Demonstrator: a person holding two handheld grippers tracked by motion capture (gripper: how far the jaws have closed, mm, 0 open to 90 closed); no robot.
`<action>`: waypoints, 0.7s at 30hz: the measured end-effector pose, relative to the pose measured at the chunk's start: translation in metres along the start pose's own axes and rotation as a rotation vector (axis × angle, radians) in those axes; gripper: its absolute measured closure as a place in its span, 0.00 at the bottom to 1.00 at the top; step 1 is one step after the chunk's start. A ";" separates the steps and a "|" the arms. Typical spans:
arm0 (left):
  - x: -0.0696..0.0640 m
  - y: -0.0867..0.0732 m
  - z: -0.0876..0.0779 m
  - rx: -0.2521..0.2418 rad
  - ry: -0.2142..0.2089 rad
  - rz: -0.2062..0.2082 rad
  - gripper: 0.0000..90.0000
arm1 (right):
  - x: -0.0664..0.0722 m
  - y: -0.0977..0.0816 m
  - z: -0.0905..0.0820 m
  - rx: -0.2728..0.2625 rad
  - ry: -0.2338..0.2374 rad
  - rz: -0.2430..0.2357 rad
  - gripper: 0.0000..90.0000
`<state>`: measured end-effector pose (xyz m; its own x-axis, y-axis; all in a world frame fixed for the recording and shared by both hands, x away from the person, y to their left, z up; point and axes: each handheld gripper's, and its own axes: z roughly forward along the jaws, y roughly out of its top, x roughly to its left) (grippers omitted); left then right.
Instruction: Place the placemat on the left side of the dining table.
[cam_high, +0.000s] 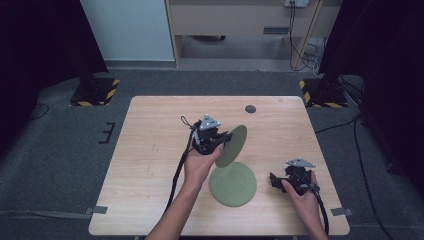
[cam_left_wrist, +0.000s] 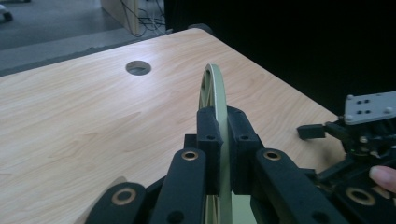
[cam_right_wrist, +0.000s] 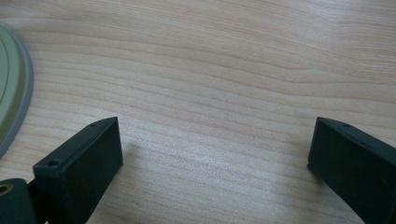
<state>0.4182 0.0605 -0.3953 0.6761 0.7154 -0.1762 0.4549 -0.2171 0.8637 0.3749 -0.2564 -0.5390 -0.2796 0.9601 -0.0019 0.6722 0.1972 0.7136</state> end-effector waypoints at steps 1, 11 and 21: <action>0.001 0.000 0.000 -0.001 0.006 -0.002 0.95 | 0.000 0.000 0.000 0.000 0.000 0.000 0.04; 0.018 0.001 -0.010 -0.010 0.062 -0.007 0.95 | 0.000 0.000 0.000 0.000 0.000 0.000 0.03; 0.034 -0.001 -0.020 -0.014 0.114 -0.014 0.95 | 0.000 0.000 0.000 0.000 0.000 0.000 0.03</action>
<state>0.4292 0.0986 -0.3922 0.5993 0.7891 -0.1345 0.4549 -0.1975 0.8684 0.3749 -0.2563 -0.5390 -0.2795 0.9601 -0.0019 0.6722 0.1971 0.7136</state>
